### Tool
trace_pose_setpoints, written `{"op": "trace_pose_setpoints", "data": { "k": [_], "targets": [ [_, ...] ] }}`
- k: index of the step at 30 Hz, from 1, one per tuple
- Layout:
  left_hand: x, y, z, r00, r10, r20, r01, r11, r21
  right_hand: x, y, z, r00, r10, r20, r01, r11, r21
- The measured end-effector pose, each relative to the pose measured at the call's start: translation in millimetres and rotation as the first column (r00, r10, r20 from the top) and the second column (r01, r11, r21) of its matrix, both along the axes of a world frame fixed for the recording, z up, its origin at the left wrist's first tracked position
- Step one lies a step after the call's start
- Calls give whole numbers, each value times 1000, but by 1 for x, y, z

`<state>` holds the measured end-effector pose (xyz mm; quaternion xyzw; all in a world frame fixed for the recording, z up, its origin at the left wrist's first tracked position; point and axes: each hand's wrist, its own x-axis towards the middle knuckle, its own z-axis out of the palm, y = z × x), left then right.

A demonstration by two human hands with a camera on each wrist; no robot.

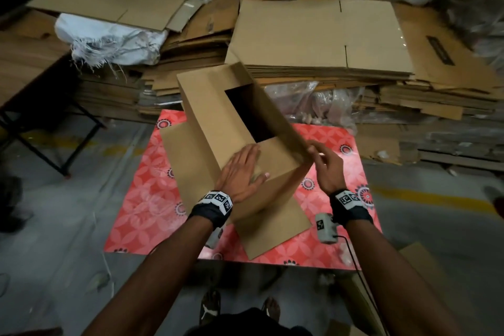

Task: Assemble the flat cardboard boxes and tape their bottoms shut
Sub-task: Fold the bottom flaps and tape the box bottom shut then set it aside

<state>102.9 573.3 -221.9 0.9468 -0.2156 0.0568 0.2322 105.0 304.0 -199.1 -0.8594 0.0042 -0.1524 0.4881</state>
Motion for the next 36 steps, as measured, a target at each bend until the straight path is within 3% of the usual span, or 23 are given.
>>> {"op": "trace_pose_setpoints", "data": {
  "k": [4,7,10,17,23,26,28,30,32,36],
  "targets": [
    [3,1,-4,999,-7,34,7,1000,27,19,-17,-7,939,-342,-30,342,923,176],
    [3,2,-5,999,-1,44,0,999,35,27,-22,-12,866,-500,17,484,846,223],
    [4,2,-6,999,3,38,-5,999,43,24,-17,-17,829,-545,128,537,838,91],
    [4,2,-4,1000,10,28,-12,999,50,1,5,-47,873,-473,-119,467,881,-77],
    [5,2,-3,1000,2,30,-4,998,59,-8,-2,-49,824,-469,-320,468,880,-82],
    [7,0,-3,1000,-12,8,11,996,90,-4,-6,-34,854,-460,-244,393,876,-278],
    [9,0,-3,1000,-23,-11,24,992,123,-2,0,-22,886,-454,-94,396,846,-357],
    [9,-1,0,999,-33,-29,37,987,157,-2,14,-13,935,-353,27,344,891,-296],
    [10,0,5,997,-62,-46,70,977,203,-1,31,-13,980,-184,75,197,949,-247],
    [27,3,31,988,-128,-87,149,938,314,8,51,-25,998,56,30,-46,964,-264]
  ]
}}
